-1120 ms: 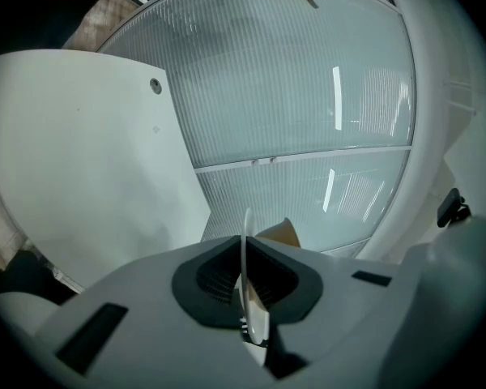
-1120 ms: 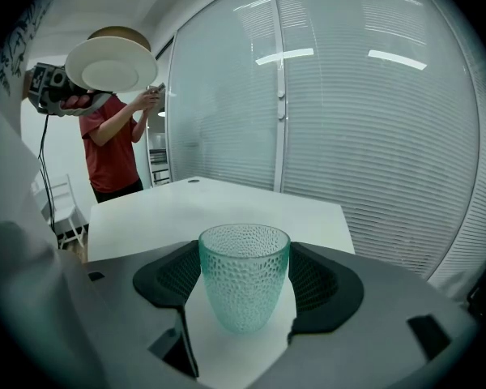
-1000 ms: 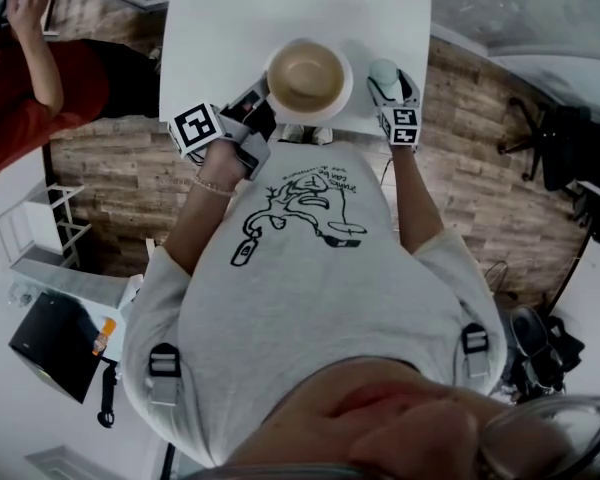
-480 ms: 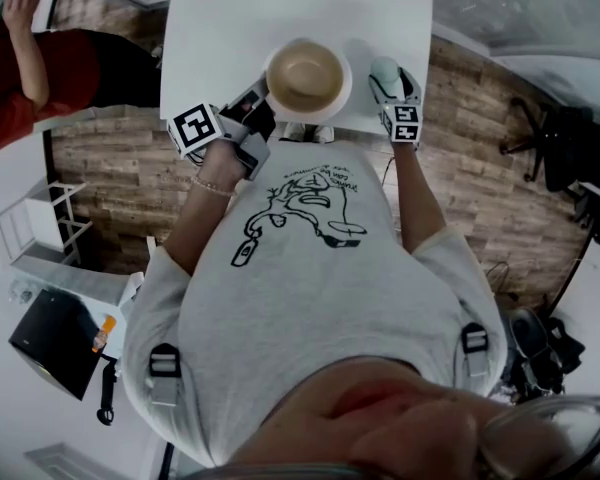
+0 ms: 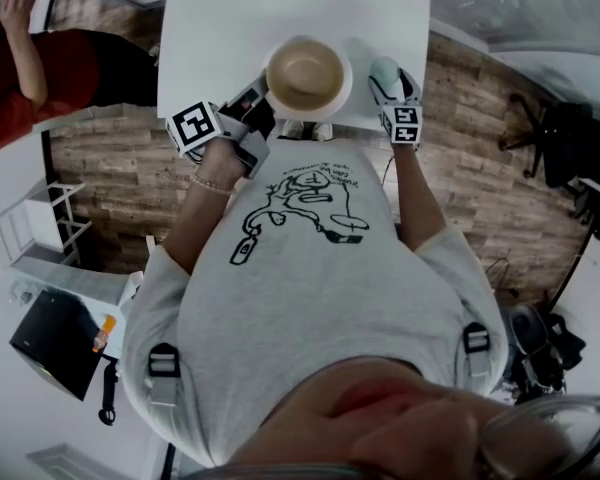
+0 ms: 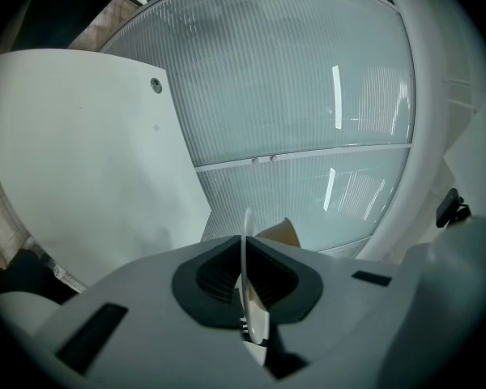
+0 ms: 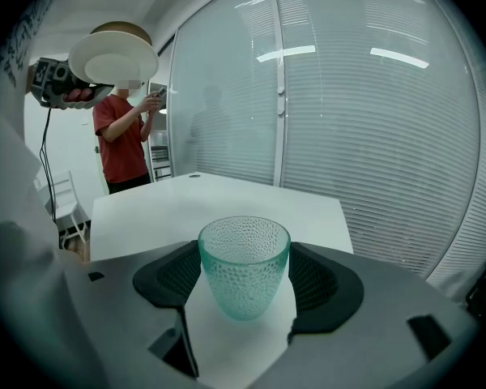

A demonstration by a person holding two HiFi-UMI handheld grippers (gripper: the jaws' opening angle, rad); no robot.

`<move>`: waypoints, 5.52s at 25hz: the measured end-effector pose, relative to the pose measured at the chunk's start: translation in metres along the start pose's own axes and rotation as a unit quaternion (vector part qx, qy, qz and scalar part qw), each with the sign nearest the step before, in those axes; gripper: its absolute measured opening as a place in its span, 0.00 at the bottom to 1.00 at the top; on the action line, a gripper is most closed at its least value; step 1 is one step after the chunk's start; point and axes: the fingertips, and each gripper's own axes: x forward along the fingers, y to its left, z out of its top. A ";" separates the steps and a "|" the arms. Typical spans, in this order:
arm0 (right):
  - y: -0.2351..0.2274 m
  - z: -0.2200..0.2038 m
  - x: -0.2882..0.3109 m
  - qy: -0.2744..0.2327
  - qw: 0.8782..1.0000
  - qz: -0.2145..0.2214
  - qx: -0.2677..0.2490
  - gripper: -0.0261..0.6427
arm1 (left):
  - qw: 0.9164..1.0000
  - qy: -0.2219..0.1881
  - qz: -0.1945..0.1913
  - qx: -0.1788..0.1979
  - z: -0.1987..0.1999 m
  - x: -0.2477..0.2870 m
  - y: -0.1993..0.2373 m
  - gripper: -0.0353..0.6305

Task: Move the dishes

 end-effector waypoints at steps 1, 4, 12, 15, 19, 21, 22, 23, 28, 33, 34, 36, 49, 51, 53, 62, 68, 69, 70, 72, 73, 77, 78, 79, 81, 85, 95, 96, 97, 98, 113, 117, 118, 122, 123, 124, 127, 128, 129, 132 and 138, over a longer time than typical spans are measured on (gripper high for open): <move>0.001 -0.001 -0.002 0.002 1.000 0.000 0.001 0.57 | 1.000 0.001 0.000 0.000 0.000 0.000 0.000 0.07; 0.001 -0.003 -0.006 0.003 1.000 -0.002 0.003 0.57 | 1.000 0.003 0.000 0.003 -0.001 0.000 0.000 0.07; 0.000 -0.009 -0.009 0.007 1.000 -0.007 0.005 0.57 | 1.000 0.007 -0.004 0.004 -0.002 0.002 -0.002 0.07; 0.000 -0.010 -0.007 0.008 1.000 -0.004 0.005 0.57 | 1.000 0.005 -0.004 0.002 -0.001 0.002 -0.001 0.07; 0.000 -0.010 -0.007 0.009 1.000 -0.003 0.009 0.57 | 1.000 0.005 -0.004 0.001 -0.001 0.002 -0.001 0.07; 0.000 -0.012 -0.005 0.014 1.000 0.000 0.013 0.57 | 1.000 0.004 -0.005 0.004 0.000 0.002 -0.001 0.07; 0.000 -0.013 -0.005 0.016 1.000 0.003 0.013 0.57 | 1.000 0.004 -0.005 0.004 0.000 0.002 -0.001 0.07; -0.001 -0.013 -0.005 0.016 1.000 0.004 0.013 0.57 | 1.000 0.004 -0.004 0.005 0.000 0.002 -0.001 0.07; -0.001 -0.009 -0.006 0.012 1.000 0.002 0.010 0.57 | 1.000 0.003 -0.003 0.005 0.000 0.001 -0.001 0.07; -0.001 -0.002 -0.009 -0.004 1.000 0.001 0.008 0.57 | 1.000 0.004 -0.007 0.003 0.000 0.001 -0.002 0.07; -0.001 -0.001 -0.010 -0.006 1.000 0.003 0.009 0.57 | 1.000 0.005 -0.007 0.003 0.000 0.001 -0.002 0.07; 0.001 0.004 -0.013 -0.012 1.000 0.006 0.013 0.57 | 1.000 0.005 -0.008 0.001 0.000 0.001 -0.002 0.07; 0.004 0.076 -0.052 -0.078 0.997 -0.006 0.008 0.57 | 1.000 0.011 -0.007 0.002 -0.001 0.002 -0.001 0.07; 0.005 0.094 -0.062 -0.088 0.996 -0.010 0.005 0.57 | 1.000 0.012 -0.009 0.003 -0.001 0.002 -0.001 0.07; 0.005 0.115 -0.073 -0.101 0.995 -0.013 0.006 0.57 | 1.000 0.012 -0.011 0.004 -0.001 0.002 -0.001 0.07; 0.012 0.207 -0.126 -0.168 0.986 -0.002 0.020 0.40 | 1.000 0.014 -0.013 0.004 -0.001 0.002 -0.004 0.07; 0.021 0.257 -0.157 -0.198 0.980 0.008 0.016 0.31 | 1.000 0.015 -0.018 0.003 -0.001 0.004 -0.003 0.07; 0.023 0.265 -0.162 -0.203 0.979 0.010 0.015 0.30 | 1.000 0.015 -0.018 0.003 -0.001 0.004 -0.003 0.07; 0.025 0.274 -0.167 -0.207 0.978 0.011 0.015 0.28 | 1.000 0.015 -0.017 0.003 -0.001 0.004 -0.003 0.07; 0.028 0.290 -0.178 -0.216 0.976 0.012 0.014 0.27 | 1.000 0.015 -0.015 0.004 -0.001 0.003 -0.004 0.07; 0.029 0.298 -0.184 -0.221 0.975 0.012 0.014 0.26 | 1.000 0.015 -0.016 0.004 -0.001 0.003 -0.004 0.07; 0.033 0.323 -0.204 -0.239 0.971 0.009 0.007 0.22 | 1.000 0.014 -0.018 0.004 -0.001 0.003 -0.003 0.07; 0.034 0.328 -0.208 -0.242 0.970 0.009 0.006 0.21 | 1.000 0.013 -0.019 0.003 -0.001 0.003 -0.003 0.07; 0.035 0.333 -0.212 -0.244 0.970 0.008 0.006 0.20 | 1.000 0.013 -0.019 0.002 -0.001 0.003 -0.004 0.07; 0.036 0.340 -0.218 -0.248 0.969 0.007 0.006 0.19 | 1.000 0.012 -0.020 0.002 -0.001 0.003 -0.004 0.07; 0.035 0.346 -0.224 -0.253 0.967 0.003 0.007 0.17 | 1.000 0.012 -0.022 0.003 -0.001 0.003 -0.003 0.07; 0.039 0.344 -0.211 -0.236 0.972 0.014 0.014 0.17 | 1.000 0.011 -0.023 0.003 -0.001 0.003 -0.004 0.07; 0.041 0.344 -0.210 -0.234 0.972 0.017 0.015 0.17 | 1.000 0.011 -0.022 0.003 -0.001 0.003 -0.003 0.07; 0.042 0.343 -0.208 -0.231 0.973 0.021 0.018 0.17 | 1.000 0.011 -0.022 0.003 -0.001 0.003 -0.003 0.07; 0.044 0.343 -0.206 -0.228 0.973 0.026 0.021 0.17 | 1.000 0.010 -0.021 0.003 -0.001 0.003 -0.002 0.07; 0.105 0.332 -0.154 -0.165 0.978 0.118 0.043 0.24 | 1.000 0.002 -0.024 -0.006 -0.001 0.003 -0.001 0.07; 0.118 0.321 -0.141 -0.134 0.980 0.140 0.050 0.28 | 1.000 0.001 -0.021 -0.004 -0.001 0.002 0.001 0.07; 0.120 0.319 -0.138 -0.128 0.980 0.144 0.052 0.28 | 1.000 0.001 -0.020 -0.003 -0.001 0.002 0.001 0.07; 0.129 0.313 -0.131 -0.109 0.980 0.159 0.054 0.29 | 1.000 -0.002 -0.022 -0.005 -0.001 0.002 0.000 0.07; 0.132 0.312 -0.130 -0.105 0.980 0.162 0.053 0.29 | 1.000 -0.002 -0.023 -0.005 -0.001 0.002 0.000 0.07; 0.134 0.312 -0.128 -0.102 0.980 0.165 0.053 0.30 | 1.000 -0.003 -0.023 -0.004 -0.001 0.002 0.000 0.07; 0.139 0.309 -0.125 -0.090 0.980 0.171 0.051 0.31 | 1.000 -0.003 -0.023 -0.004 0.000 0.002 -0.002 0.07; 0.140 0.309 -0.124 -0.088 0.980 0.173 0.052 0.31 | 1.000 -0.003 -0.024 -0.004 0.000 0.002 -0.003 0.07; 0.142 0.308 -0.123 -0.085 0.979 0.176 0.053 0.31 | 1.000 -0.003 -0.024 -0.004 0.000 0.002 -0.004 0.07; 0.148 0.303 -0.117 -0.072 0.978 0.188 0.054 0.31 | 1.000 -0.001 -0.024 -0.001 0.000 0.002 -0.004 0.07; 0.154 0.289 -0.109 -0.035 0.978 0.196 0.053 0.31 | 1.000 0.001 -0.024 0.001 -0.001 0.003 -0.003 0.07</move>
